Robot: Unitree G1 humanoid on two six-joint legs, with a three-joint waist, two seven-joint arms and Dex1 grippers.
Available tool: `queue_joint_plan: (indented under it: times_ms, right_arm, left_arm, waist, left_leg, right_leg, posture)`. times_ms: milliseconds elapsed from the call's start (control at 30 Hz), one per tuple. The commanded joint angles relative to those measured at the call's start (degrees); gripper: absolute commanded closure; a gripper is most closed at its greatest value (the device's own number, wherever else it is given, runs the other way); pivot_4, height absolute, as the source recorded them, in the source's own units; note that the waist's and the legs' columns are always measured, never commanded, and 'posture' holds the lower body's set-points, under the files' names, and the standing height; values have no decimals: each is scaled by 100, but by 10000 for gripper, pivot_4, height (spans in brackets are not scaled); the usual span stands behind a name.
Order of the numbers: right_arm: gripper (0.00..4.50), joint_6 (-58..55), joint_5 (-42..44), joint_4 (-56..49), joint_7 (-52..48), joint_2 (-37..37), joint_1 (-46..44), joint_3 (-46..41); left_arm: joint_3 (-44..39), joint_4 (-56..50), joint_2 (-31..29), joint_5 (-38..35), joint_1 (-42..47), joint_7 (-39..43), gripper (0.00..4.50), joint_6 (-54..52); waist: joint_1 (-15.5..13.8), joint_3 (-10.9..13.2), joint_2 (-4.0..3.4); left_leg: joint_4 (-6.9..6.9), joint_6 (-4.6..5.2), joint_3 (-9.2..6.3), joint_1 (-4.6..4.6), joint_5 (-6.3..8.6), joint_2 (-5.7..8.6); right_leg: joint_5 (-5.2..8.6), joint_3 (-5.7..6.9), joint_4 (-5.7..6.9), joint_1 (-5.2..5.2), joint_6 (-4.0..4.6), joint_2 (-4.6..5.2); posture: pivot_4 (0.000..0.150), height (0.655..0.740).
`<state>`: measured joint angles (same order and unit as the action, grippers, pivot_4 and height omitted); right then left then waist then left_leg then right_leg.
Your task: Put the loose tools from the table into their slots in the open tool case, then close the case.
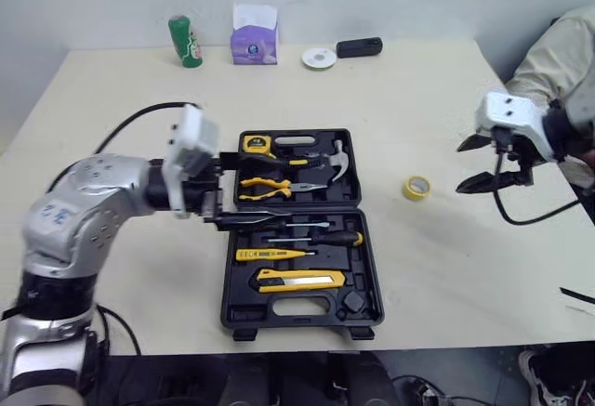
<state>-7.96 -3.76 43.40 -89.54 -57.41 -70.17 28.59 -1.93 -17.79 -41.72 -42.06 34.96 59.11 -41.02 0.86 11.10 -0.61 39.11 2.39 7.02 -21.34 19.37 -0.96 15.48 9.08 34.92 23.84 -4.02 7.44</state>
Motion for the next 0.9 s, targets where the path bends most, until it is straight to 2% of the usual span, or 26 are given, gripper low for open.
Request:
queue_joint_plan:
  times_ms: [33,267,367,467,900]
  right_arm:
    - [0,909,-427,1031,-296,363,-690,946]
    - [0,1995,-966,2331,-296,1106,-1222,1708]
    - [8639,2302,-1156,2579,-296,1252,-1298,1618]
    - [21951,2301,-1187,2739,-296,1418,-1327,1439]
    - [21951,2432,-1603,2863,-191,1779,-1267,934]
  left_arm:
    - [126,-215,170,113,84,-81,499,215]
    - [201,-369,280,208,-31,-178,499,290]
    - [161,-367,316,224,-47,-273,0,314]
    - [136,-328,425,264,-86,-435,0,378]
    - [213,-473,450,316,-230,-433,0,429]
  waist:
    - [26,2,2]
    - [68,4,4]
    - [67,4,4]
    - [69,4,4]
    - [71,4,4]
  left_leg:
    - [0,0,0,-1,-2,0]
    - [11,7,-10,-7,-11,4]
    - [11,5,-15,-7,-12,4]
    - [11,5,-15,-7,-12,4]
    - [12,2,-17,-5,-14,3]
  right_leg:
    - [0,0,1,2,0,0]
    - [-1,2,15,1,-2,8]
    - [-1,3,16,1,-1,8]
    - [-1,3,16,1,-1,8]
    - [0,2,20,1,0,7]
  posture:
    - [1500,7278]
    - [1500,7278]
    - [1500,7278]
    - [1500,7278]
    - [1500,7278]
